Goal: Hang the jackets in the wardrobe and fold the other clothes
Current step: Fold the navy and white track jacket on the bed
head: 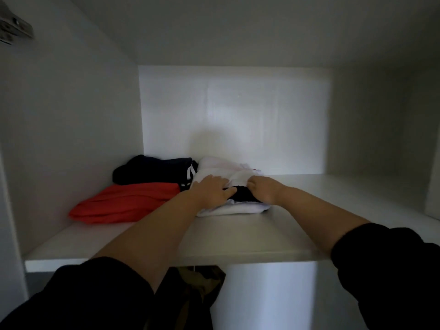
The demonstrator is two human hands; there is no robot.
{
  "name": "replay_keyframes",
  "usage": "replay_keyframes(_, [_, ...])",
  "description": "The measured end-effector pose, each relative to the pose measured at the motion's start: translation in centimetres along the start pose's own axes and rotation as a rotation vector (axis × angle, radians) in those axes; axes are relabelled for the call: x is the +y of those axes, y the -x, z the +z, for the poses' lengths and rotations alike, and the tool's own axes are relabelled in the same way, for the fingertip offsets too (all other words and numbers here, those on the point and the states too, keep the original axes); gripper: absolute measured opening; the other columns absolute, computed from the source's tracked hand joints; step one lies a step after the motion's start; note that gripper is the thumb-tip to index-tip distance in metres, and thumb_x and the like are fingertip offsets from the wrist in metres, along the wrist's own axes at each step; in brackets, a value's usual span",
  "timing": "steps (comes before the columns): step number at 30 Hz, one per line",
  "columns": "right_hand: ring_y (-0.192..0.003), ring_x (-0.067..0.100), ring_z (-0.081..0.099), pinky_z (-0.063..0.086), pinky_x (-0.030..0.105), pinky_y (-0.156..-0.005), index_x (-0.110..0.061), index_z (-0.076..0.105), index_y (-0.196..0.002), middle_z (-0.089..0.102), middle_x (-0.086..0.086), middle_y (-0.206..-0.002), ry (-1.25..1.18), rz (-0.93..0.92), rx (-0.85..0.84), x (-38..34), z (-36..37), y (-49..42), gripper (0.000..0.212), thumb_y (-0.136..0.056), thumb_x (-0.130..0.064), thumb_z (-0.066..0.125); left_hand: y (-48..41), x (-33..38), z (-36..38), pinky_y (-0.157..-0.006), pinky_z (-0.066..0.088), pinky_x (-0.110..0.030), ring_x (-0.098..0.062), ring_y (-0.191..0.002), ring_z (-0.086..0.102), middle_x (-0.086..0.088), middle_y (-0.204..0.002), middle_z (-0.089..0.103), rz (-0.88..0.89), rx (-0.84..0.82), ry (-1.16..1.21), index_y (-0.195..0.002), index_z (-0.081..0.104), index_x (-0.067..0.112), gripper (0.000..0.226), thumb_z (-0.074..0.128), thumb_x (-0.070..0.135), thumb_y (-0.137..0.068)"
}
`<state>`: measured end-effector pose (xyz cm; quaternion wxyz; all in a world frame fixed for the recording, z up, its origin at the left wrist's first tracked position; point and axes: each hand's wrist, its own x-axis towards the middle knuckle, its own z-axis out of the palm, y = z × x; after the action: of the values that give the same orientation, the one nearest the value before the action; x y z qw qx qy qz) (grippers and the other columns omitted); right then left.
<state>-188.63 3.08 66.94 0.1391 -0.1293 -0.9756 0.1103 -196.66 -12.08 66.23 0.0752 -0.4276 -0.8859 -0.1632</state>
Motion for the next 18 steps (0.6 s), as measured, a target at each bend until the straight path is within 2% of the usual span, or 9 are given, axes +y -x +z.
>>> replay_keyframes(2, [-0.121,0.028,0.047,0.035,0.034,-0.101,-0.004,0.050,-0.126,0.049,0.014,-0.134,0.070,0.032,0.134,0.5,-1.0,2.5,0.036,-0.101,-0.024,0.034,1.4,1.8,0.1,-0.098,0.037,-0.047,-0.030,-0.109,0.049,-0.015,-0.117,0.058,0.045,0.074,-0.015,-0.100,0.057,0.008,0.036,0.035,0.037,-0.099])
replay_keyframes(5, [-0.127,0.030,0.042,0.031,0.039,-0.106,-0.007,0.044,-0.135,0.046,0.012,-0.139,0.175,0.119,0.315,1.8,-2.5,7.2,0.042,-0.099,-0.028,0.037,3.5,5.1,0.9,-0.102,0.033,-0.046,-0.028,-0.120,0.043,-0.008,-0.128,0.052,0.080,0.153,-0.147,-0.118,0.055,0.012,0.041,0.032,0.041,-0.099])
replay_keyframes(8, [-0.125,0.029,0.042,0.032,0.037,-0.104,-0.007,0.045,-0.133,0.047,0.012,-0.136,0.239,0.186,0.414,3.3,-3.4,13.0,0.041,-0.098,-0.027,0.039,5.3,8.9,2.3,-0.104,0.028,-0.041,-0.025,-0.131,0.033,-0.005,-0.142,0.041,0.168,0.263,-0.160,-0.135,0.043,0.018,0.045,0.036,0.041,-0.097])
replay_keyframes(12, [-0.124,0.030,0.041,0.028,0.035,-0.104,-0.006,0.049,-0.129,0.048,0.013,-0.134,0.339,0.289,0.541,5.9,-5.0,22.4,0.039,-0.092,-0.020,0.045,8.3,15.6,5.0,-0.112,0.020,-0.043,-0.023,-0.141,0.019,-0.005,-0.155,0.022,0.321,0.362,-0.040,-0.144,0.031,0.019,0.053,0.040,0.036,-0.095])
replay_keyframes(18, [-0.134,0.031,0.032,0.023,0.038,-0.108,-0.002,0.050,-0.128,0.039,0.018,-0.145,0.428,0.496,0.651,8.4,-8.9,39.6,0.042,-0.087,-0.011,0.050,16.2,28.7,7.6,-0.114,0.016,-0.046,-0.023,-0.143,0.015,-0.006,-0.157,0.015,0.591,0.334,0.127,-0.146,0.026,0.019,0.056,0.041,0.034,-0.095])
